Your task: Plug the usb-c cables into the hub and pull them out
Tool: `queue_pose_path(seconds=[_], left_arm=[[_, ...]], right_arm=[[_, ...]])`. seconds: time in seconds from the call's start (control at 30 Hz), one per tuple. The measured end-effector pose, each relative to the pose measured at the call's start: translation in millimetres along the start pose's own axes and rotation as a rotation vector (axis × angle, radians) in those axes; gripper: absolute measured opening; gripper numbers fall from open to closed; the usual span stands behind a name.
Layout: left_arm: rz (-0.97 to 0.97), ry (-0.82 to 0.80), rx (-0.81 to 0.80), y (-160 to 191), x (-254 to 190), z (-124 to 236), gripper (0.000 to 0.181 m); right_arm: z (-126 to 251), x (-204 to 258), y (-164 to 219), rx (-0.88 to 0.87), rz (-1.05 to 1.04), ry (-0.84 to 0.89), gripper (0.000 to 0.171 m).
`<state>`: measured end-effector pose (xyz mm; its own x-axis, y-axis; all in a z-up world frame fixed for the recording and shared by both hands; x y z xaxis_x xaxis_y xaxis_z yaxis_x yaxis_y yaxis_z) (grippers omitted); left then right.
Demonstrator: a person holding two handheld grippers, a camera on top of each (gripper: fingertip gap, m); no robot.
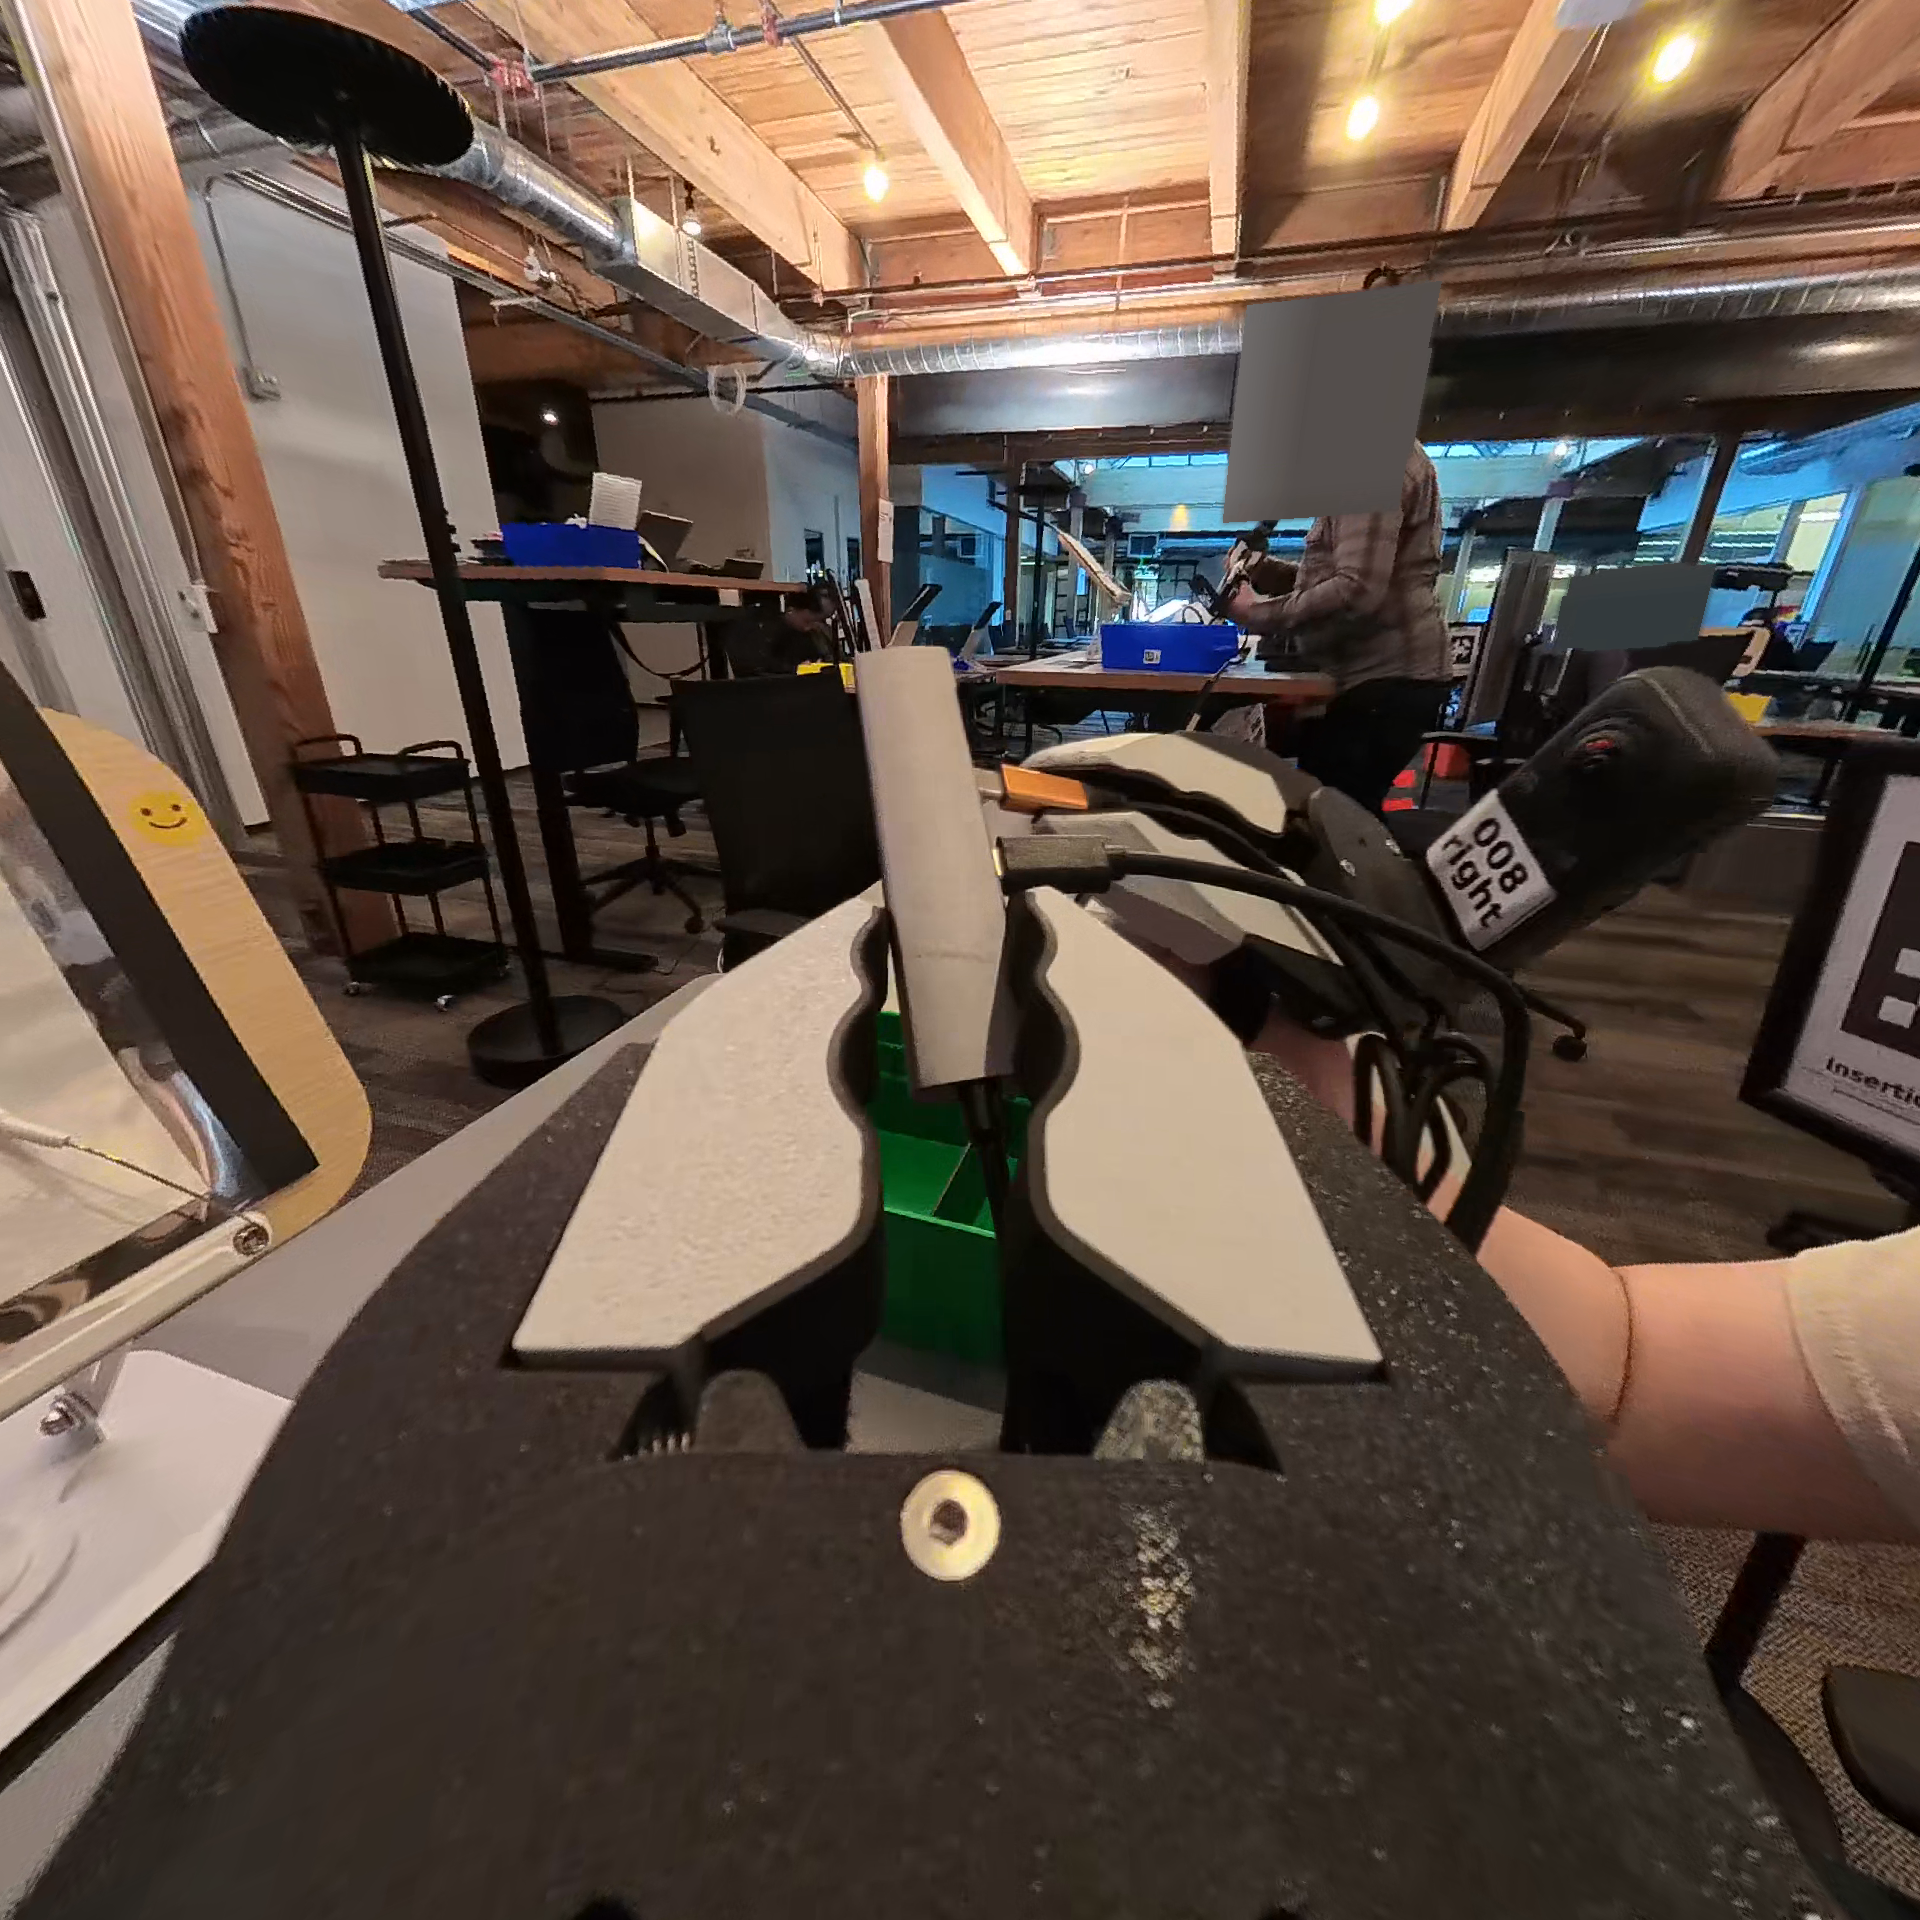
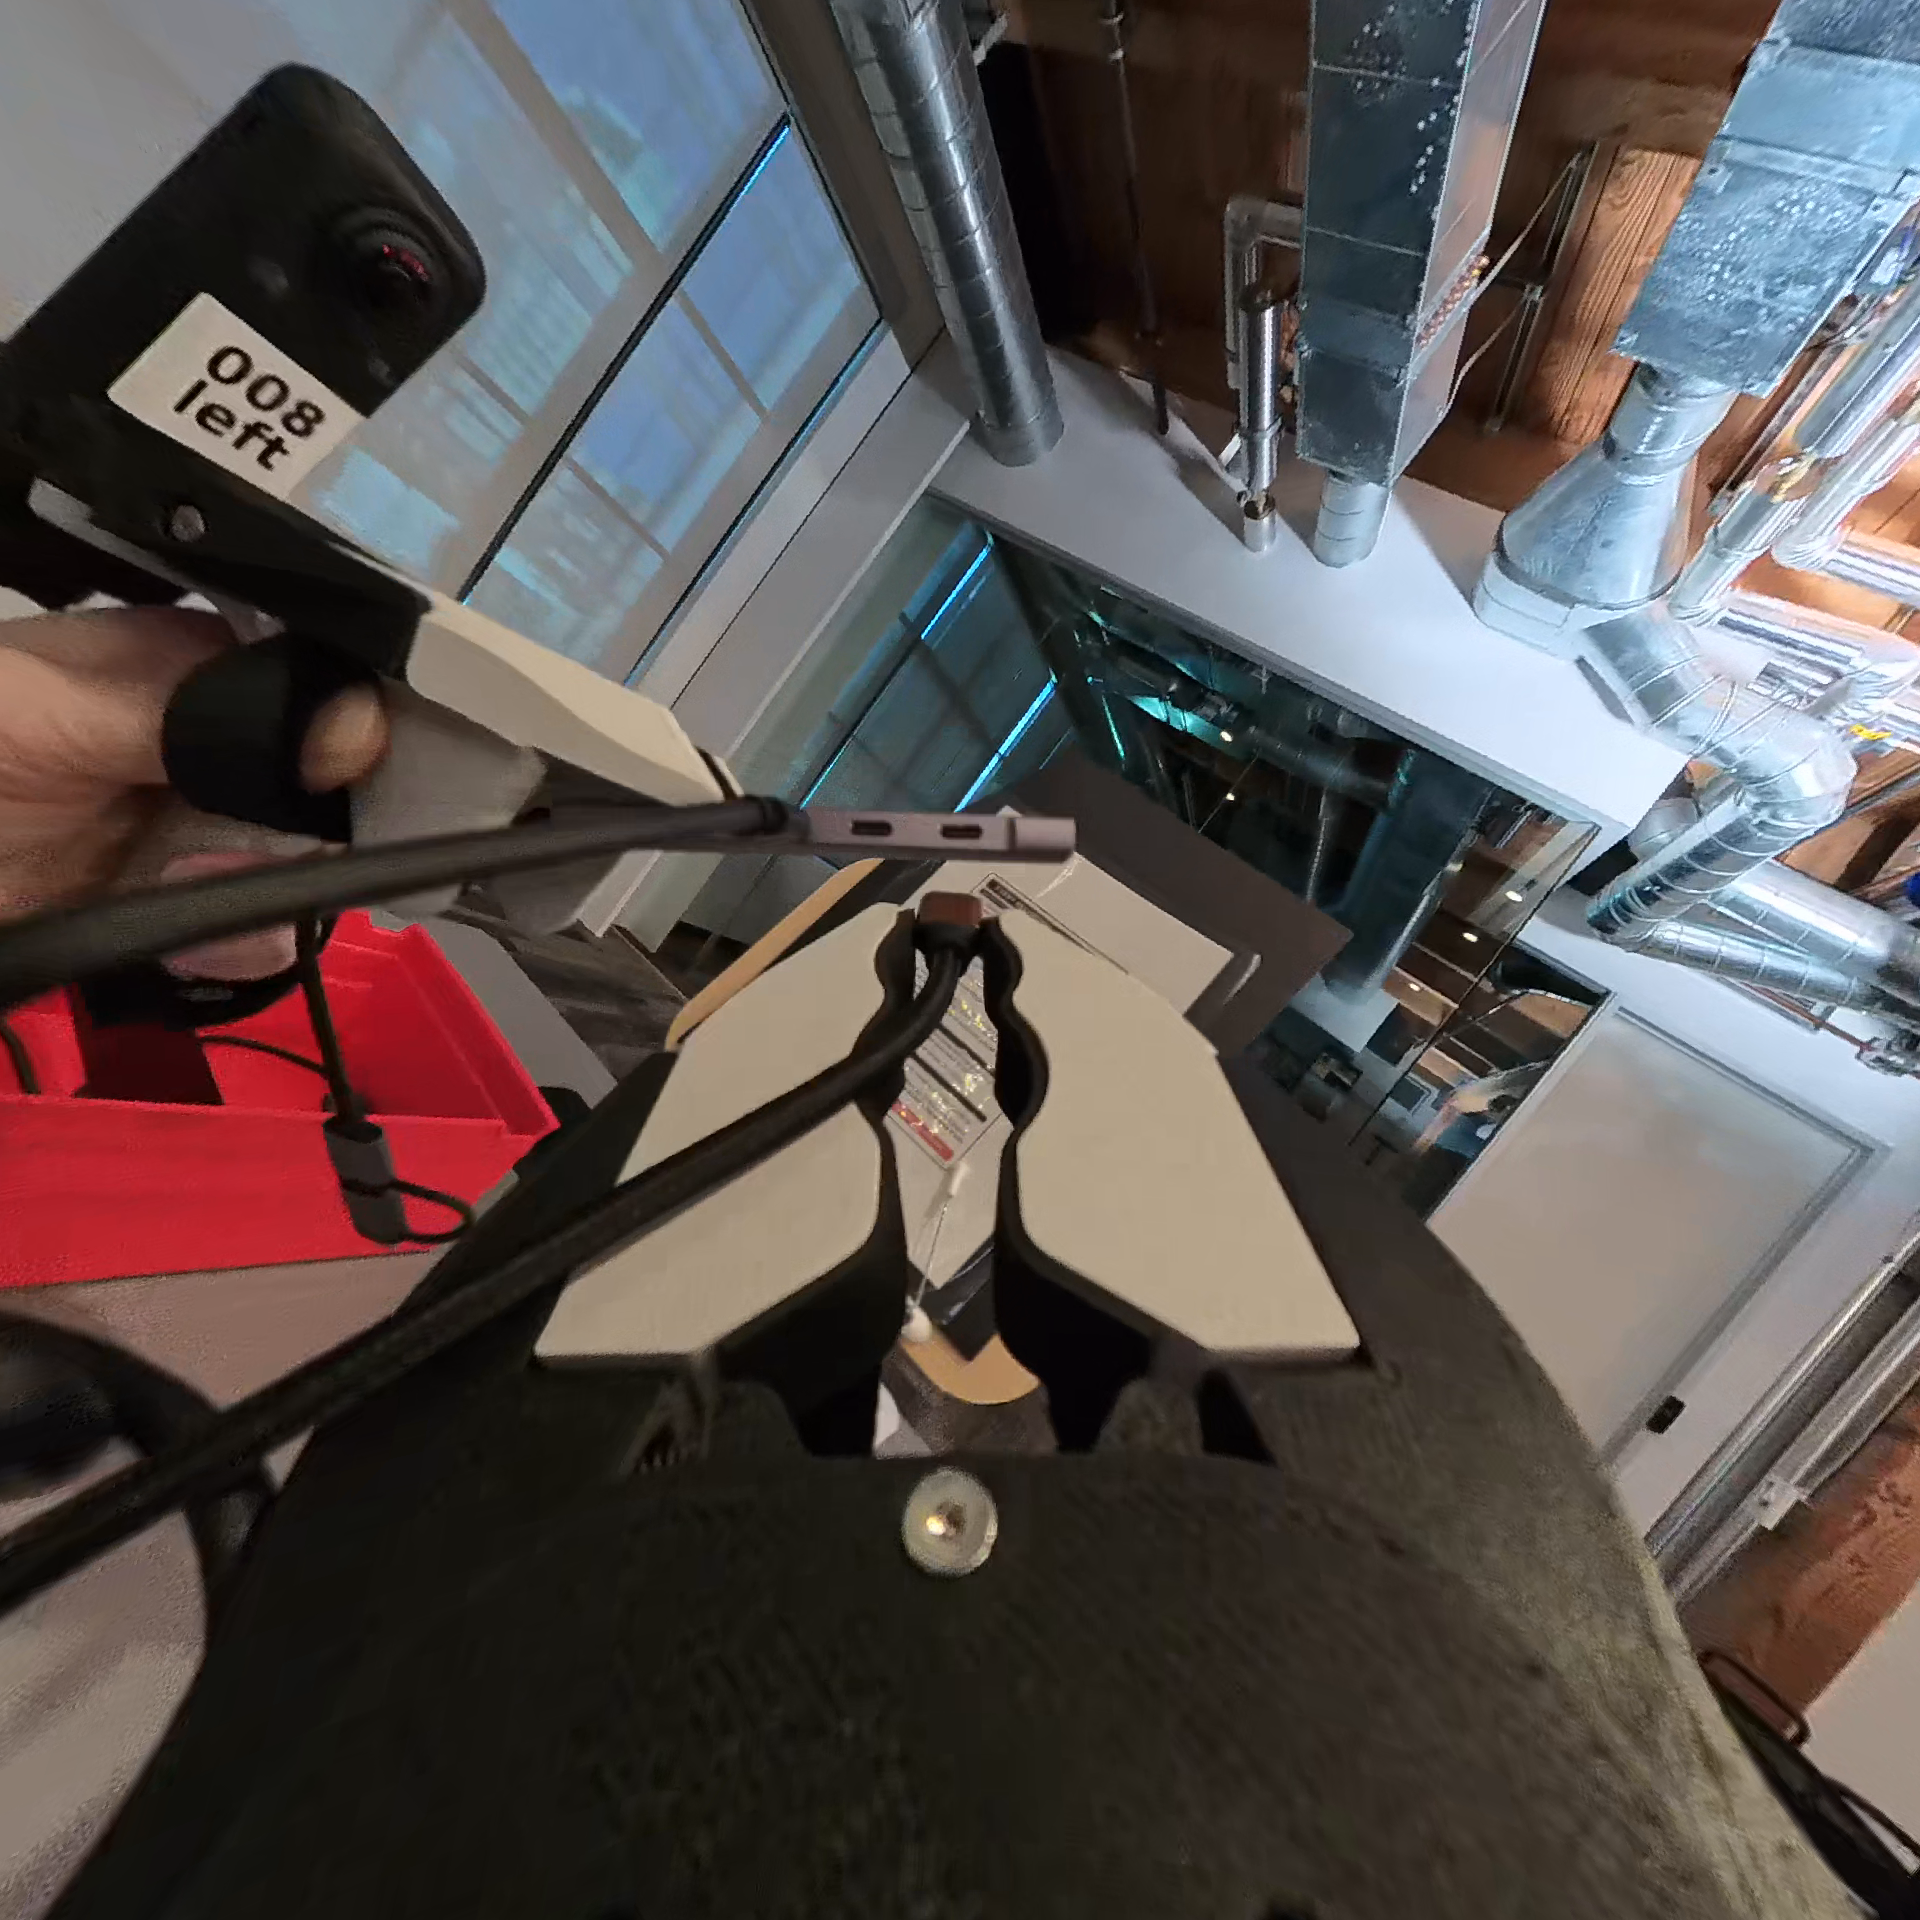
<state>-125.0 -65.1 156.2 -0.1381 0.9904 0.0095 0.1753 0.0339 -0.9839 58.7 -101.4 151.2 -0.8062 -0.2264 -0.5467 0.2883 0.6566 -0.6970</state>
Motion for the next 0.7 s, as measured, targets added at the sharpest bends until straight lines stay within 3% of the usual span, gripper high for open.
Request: queue_pose_path(seconds=[0.7], left_arm=[[0.0, -0.021, 0.063, 3, 2, -3, 0.021]], right_arm=[[-5, 14, -9, 0.087, -0.018, -0.035, 0.012]])
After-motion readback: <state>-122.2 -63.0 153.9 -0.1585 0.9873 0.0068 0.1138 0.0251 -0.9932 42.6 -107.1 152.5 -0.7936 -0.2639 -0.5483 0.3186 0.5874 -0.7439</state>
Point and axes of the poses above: each gripper's, where its closed fingertips meet, z back along the fingers, y out of its underside, x = y × z across the jaws, the point moved 9 cm from there along z, back along the fingers, and after that the axes turned 7 degrees about y, right-handed, at the moved point
